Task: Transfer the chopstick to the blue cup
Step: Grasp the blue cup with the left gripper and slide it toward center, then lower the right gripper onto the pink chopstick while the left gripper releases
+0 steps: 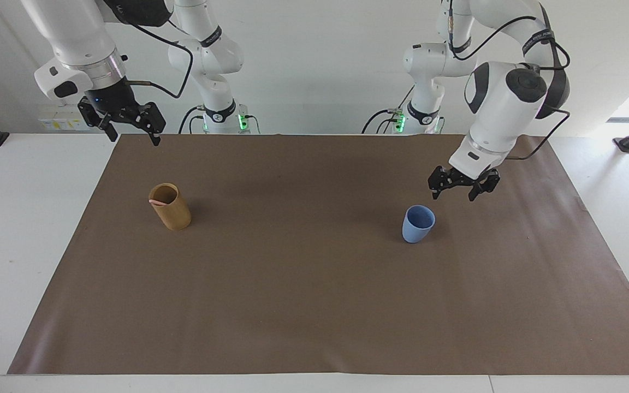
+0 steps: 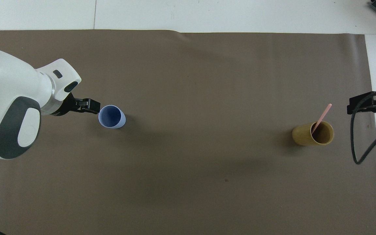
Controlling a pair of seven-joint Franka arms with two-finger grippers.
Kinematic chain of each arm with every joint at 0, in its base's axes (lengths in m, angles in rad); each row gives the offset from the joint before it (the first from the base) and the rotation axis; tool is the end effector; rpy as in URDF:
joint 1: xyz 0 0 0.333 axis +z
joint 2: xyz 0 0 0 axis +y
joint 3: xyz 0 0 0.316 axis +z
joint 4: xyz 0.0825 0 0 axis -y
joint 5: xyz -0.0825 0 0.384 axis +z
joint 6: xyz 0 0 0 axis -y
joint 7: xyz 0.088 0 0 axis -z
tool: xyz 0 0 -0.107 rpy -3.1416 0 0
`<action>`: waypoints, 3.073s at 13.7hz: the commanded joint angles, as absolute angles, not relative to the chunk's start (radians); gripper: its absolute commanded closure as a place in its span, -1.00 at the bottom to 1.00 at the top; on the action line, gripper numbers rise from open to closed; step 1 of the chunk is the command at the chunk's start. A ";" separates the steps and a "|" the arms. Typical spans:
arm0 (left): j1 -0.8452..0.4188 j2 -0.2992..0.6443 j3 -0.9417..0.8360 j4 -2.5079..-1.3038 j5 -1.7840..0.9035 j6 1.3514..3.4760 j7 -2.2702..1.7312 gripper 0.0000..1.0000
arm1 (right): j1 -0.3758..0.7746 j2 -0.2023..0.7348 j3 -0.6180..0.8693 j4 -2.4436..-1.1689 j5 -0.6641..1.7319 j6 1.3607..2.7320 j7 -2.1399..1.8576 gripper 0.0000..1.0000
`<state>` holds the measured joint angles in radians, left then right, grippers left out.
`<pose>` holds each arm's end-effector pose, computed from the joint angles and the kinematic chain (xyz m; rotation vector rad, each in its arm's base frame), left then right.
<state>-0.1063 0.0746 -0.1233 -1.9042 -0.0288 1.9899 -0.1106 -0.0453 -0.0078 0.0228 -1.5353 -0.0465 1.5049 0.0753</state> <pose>0.5648 -0.1325 0.4597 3.1001 -0.1661 0.0084 0.5454 -0.0175 0.6398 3.0903 -0.1552 -0.0331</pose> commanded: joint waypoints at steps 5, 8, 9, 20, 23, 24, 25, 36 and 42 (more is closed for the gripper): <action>-0.140 0.129 -0.110 -2.048 -0.061 2.193 -0.127 -1.00 | -0.058 -0.025 0.028 -1.554 -0.043 1.497 0.049 -1.00; -0.152 0.133 -0.109 -2.094 -0.101 2.249 -0.149 -0.39 | -0.058 -0.025 0.028 -1.554 -0.043 1.497 0.049 -1.00; -0.152 0.133 -0.109 -2.092 -0.101 2.249 -0.143 0.38 | -0.058 -0.025 0.028 -1.552 -0.043 1.496 0.048 -1.00; -0.265 0.170 -0.104 -1.904 -0.083 2.111 -0.161 1.00 | -0.060 -0.025 0.028 -1.554 -0.043 1.497 0.048 -1.00; -0.400 0.222 -0.107 -1.745 -0.002 1.971 -0.280 1.00 | -0.060 -0.025 0.028 -1.552 -0.043 1.497 0.049 -1.00; -0.437 0.236 -0.107 -1.717 -0.009 1.961 -0.296 1.00 | -0.060 -0.025 0.028 -1.554 -0.043 1.497 0.049 -1.00; -0.465 0.247 -0.109 -1.712 -0.012 1.967 -0.311 1.00 | -0.060 -0.025 0.028 -1.554 -0.043 1.497 0.049 -1.00; -0.603 0.456 -0.106 -1.578 0.003 2.028 -0.419 1.00 | -0.060 -0.011 0.028 -1.781 -0.009 1.936 -0.030 -1.00; -0.592 0.457 -0.106 -1.589 0.005 2.079 -0.417 -0.02 | -0.109 0.002 0.026 -1.937 -0.009 2.131 -0.236 -1.00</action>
